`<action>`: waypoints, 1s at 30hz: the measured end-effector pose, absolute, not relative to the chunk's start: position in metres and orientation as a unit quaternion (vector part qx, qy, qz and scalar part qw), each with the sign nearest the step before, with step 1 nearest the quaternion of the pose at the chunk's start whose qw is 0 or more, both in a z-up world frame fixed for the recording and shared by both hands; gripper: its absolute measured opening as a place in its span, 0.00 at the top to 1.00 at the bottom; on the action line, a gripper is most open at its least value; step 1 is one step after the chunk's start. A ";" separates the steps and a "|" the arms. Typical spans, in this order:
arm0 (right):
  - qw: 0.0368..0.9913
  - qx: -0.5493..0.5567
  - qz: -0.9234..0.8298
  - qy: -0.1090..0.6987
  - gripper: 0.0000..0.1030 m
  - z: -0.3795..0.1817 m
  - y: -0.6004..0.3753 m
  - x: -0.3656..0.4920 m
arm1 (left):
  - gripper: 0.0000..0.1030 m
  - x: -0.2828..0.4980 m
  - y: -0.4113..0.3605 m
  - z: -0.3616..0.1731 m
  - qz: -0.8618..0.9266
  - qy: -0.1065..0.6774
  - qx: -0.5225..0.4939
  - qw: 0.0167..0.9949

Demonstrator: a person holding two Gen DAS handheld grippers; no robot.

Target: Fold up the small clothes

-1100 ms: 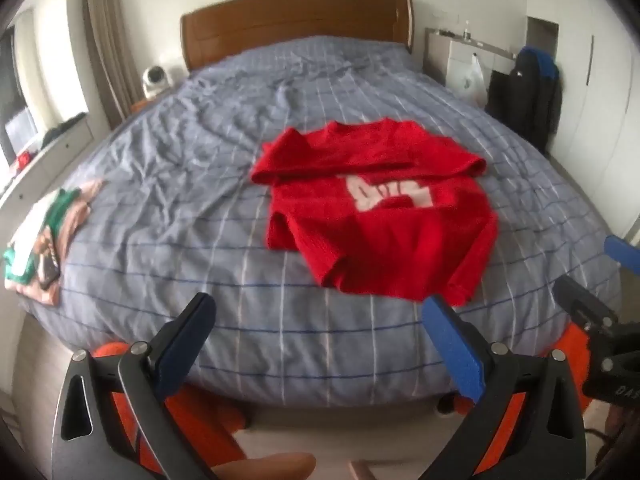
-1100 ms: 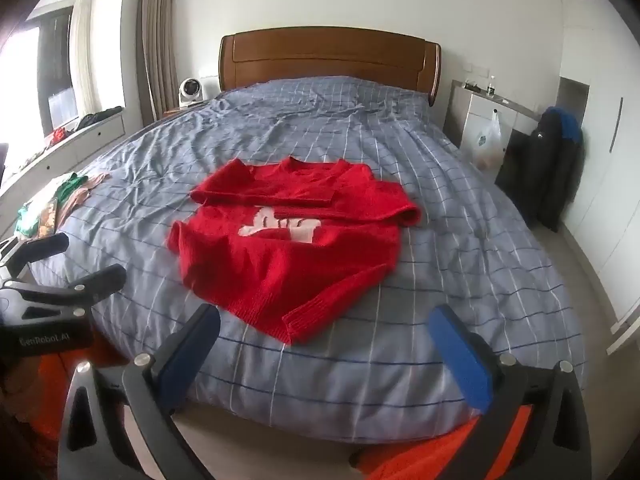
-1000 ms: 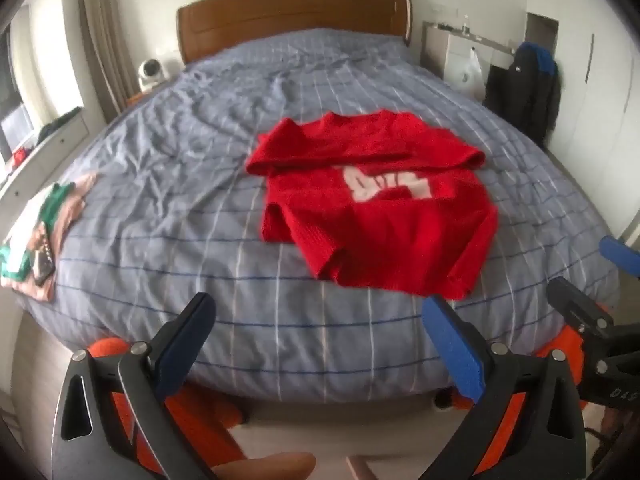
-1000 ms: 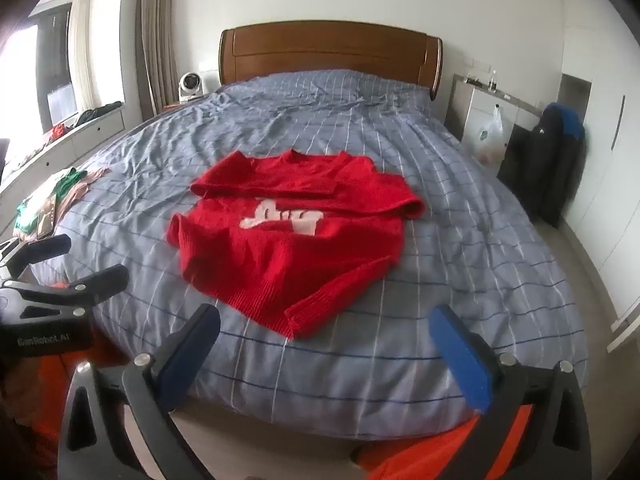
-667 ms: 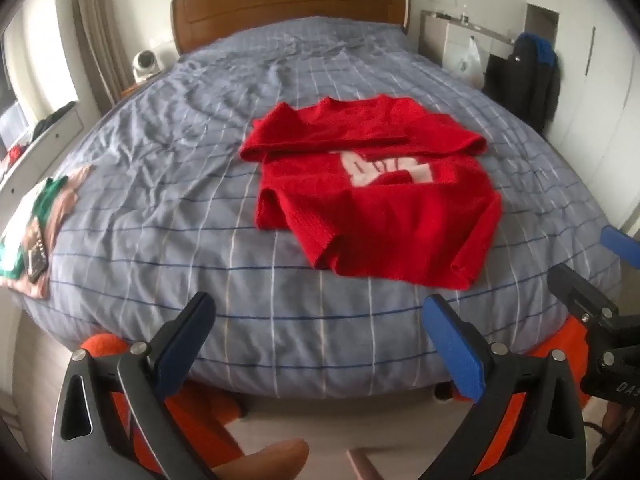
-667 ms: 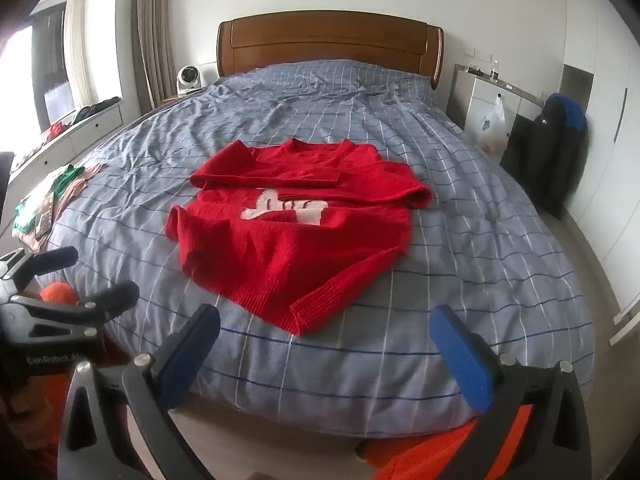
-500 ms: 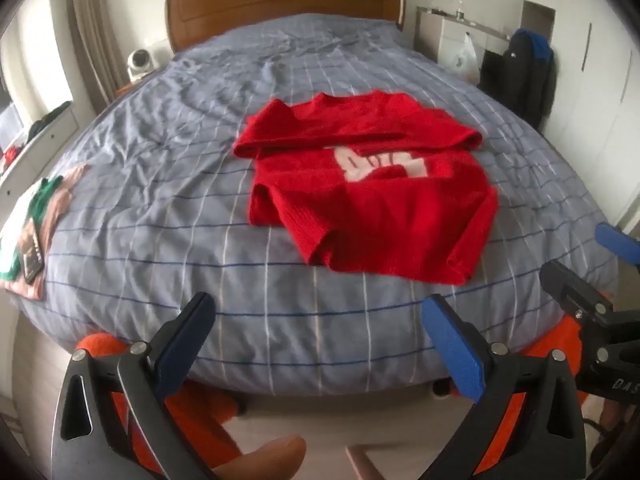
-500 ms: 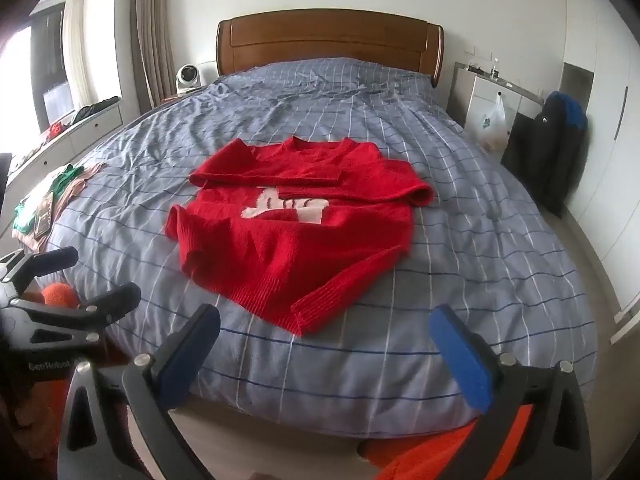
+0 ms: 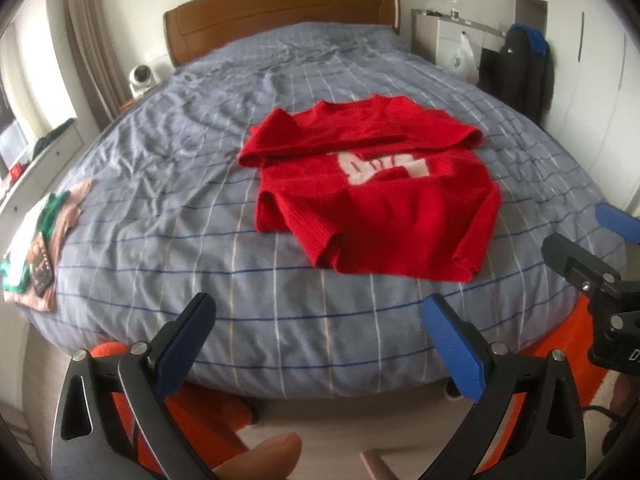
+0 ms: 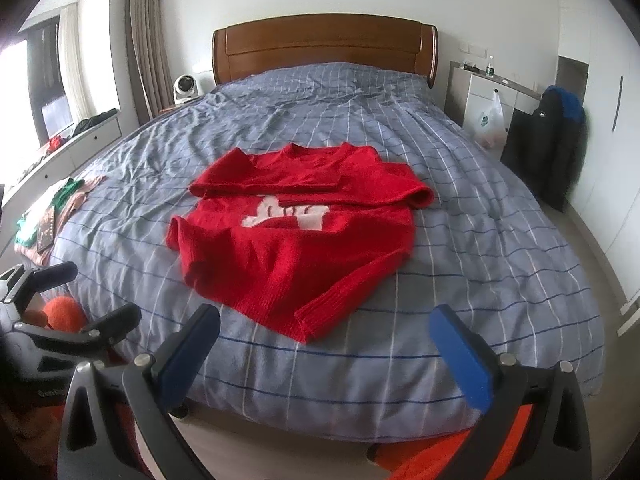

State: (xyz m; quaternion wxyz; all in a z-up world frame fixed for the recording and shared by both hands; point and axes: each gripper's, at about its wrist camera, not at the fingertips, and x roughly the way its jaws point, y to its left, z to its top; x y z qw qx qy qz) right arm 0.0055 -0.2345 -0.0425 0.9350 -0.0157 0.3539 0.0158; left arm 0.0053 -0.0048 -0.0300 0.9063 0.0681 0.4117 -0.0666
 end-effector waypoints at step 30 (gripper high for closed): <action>0.923 -0.011 -0.006 0.385 0.00 -0.048 -0.238 0.011 | 0.00 0.005 -0.003 -0.031 -0.060 0.413 0.067 0.906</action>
